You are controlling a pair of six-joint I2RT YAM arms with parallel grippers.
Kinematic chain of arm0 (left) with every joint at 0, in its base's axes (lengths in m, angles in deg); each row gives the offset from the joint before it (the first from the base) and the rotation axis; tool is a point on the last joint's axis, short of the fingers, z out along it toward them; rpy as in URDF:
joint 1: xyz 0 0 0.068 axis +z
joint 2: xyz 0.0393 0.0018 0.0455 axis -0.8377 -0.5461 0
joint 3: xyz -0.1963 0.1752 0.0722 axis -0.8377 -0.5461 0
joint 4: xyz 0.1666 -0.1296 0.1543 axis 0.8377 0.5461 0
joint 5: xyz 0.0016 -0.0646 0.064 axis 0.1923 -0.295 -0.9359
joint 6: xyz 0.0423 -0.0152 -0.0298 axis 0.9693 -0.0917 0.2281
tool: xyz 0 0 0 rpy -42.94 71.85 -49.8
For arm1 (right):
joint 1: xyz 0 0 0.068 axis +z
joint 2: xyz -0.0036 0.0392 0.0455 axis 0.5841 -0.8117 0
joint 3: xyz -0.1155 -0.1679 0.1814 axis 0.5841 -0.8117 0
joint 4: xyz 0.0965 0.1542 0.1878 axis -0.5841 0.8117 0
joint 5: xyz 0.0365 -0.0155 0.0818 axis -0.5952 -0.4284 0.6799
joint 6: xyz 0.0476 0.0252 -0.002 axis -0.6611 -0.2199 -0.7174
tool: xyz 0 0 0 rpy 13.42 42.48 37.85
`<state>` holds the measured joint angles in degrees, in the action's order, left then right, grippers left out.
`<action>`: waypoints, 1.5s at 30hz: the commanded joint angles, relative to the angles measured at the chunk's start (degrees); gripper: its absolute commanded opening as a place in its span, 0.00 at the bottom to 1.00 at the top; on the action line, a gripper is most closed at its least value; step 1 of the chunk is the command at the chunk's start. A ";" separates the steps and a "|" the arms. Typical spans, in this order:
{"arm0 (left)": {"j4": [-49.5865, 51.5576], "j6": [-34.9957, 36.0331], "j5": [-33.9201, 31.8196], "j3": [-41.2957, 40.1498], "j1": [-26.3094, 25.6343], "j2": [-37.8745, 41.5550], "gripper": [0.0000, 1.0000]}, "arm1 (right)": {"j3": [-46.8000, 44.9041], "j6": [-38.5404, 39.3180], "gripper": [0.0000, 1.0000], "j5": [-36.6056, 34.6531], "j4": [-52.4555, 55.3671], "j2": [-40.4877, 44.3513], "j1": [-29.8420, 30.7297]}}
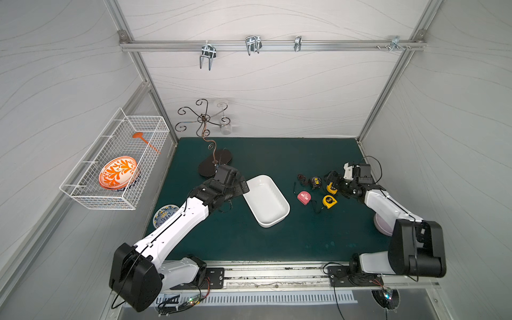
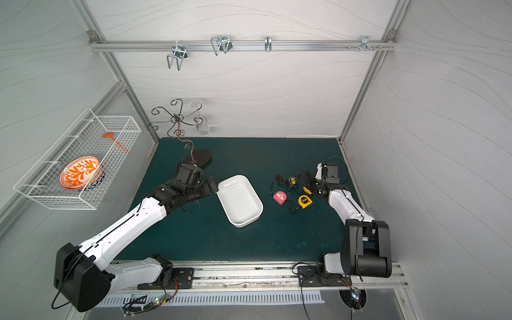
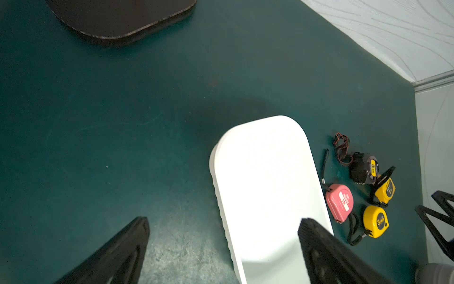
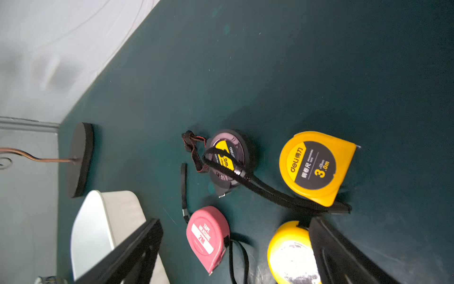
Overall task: Take the tape measure out of the storage box
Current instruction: Reset both arms
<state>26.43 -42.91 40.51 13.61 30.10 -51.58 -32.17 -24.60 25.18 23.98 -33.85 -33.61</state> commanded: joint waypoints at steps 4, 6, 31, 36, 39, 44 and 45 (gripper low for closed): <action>-11.59 13.91 -5.49 -6.44 1.24 4.52 0.99 | -1.43 10.33 0.99 -5.99 0.95 4.48 3.03; -18.38 19.15 -4.76 -11.58 2.13 6.81 0.99 | -2.37 12.33 0.99 -7.44 -0.97 5.26 3.12; -65.31 42.35 -3.02 -28.64 21.39 -10.96 0.99 | -24.63 26.34 0.99 -14.51 -62.92 -10.54 2.55; -69.80 40.83 -0.39 -26.94 24.43 -17.05 0.99 | -25.56 28.31 0.99 -17.53 -65.78 -11.94 5.08; -76.88 39.03 0.65 -29.20 26.23 -20.45 0.99 | -24.39 28.63 0.99 -16.53 -63.40 -11.73 5.05; -78.26 38.35 1.25 -29.52 26.81 -21.54 0.99 | -22.38 28.98 0.99 -17.36 -59.79 -12.08 5.52; -78.42 38.37 1.22 -29.44 26.85 -21.61 0.99 | -22.65 29.17 0.99 -17.00 -60.17 -12.04 5.59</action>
<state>-45.89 -3.94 40.51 -16.14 56.70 -72.98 -54.68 3.59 8.98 -35.87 -45.69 -28.56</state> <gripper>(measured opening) 0.992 0.988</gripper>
